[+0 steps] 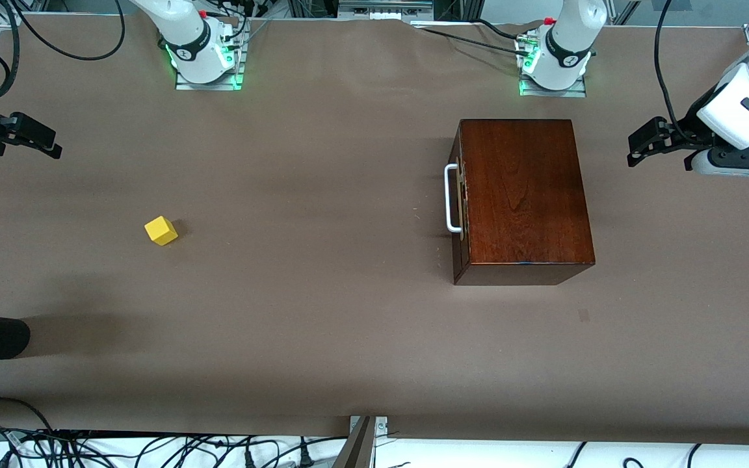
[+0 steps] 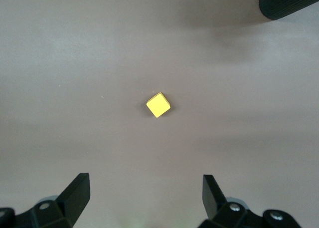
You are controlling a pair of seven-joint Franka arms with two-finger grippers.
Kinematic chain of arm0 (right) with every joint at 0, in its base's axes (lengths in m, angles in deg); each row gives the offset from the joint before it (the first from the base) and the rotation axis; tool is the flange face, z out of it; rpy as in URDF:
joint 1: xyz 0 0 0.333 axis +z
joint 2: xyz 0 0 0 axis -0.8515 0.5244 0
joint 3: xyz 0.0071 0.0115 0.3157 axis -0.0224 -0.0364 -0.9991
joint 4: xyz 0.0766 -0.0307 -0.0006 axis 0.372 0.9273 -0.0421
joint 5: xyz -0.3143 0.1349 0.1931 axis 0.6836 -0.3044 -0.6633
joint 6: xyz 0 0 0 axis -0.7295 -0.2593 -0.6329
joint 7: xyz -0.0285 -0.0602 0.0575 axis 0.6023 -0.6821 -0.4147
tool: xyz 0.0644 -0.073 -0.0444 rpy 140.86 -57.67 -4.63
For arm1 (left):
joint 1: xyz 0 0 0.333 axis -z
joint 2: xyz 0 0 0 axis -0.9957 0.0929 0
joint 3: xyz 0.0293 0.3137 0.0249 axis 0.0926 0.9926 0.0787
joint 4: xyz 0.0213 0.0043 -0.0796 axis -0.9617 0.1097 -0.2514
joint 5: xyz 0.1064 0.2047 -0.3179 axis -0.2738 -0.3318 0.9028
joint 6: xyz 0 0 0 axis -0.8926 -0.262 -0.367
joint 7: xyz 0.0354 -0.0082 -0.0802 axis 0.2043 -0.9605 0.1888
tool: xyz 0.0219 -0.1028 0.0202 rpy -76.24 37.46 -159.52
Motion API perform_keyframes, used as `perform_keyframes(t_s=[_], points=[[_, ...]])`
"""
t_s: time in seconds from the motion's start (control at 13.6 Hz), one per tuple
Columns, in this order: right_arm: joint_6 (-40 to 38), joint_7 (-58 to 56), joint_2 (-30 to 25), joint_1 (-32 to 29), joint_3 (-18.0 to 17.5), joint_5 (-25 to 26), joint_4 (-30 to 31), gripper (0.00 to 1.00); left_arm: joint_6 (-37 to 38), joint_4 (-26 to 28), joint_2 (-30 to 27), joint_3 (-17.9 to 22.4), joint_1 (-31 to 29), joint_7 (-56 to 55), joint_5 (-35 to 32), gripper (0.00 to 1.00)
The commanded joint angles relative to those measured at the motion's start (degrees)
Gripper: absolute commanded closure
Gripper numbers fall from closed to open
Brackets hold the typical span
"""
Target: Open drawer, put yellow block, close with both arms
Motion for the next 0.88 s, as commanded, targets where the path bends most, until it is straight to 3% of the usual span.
perform_keyframes(t_s=[0.0, 0.37, 0.59, 0.81], points=[[-1.2, 0.7, 0.5, -0.2, -0.1, 0.1, -1.4, 0.0, 0.3, -1.0, 0.0, -0.5, 0.3, -0.2, 0.1, 0.0], [-1.2, 0.7, 0.5, -0.2, -0.1, 0.1, -1.4, 0.0, 0.4, -2.5, 1.1, -2.1, 0.6, -1.3, 0.1, 0.0], [-1.2, 0.8, 0.5, -0.2, -0.1, 0.1, -1.4, 0.0, 0.3, -3.8, 2.4, -6.9, 0.8, -6.7, -0.6, 0.0], [-1.2, 0.7, 0.5, -0.2, -0.1, 0.1, -1.4, 0.0, 0.4, -6.5, 6.1, -14.8, 1.1, -14.7, -3.9, 0.0]])
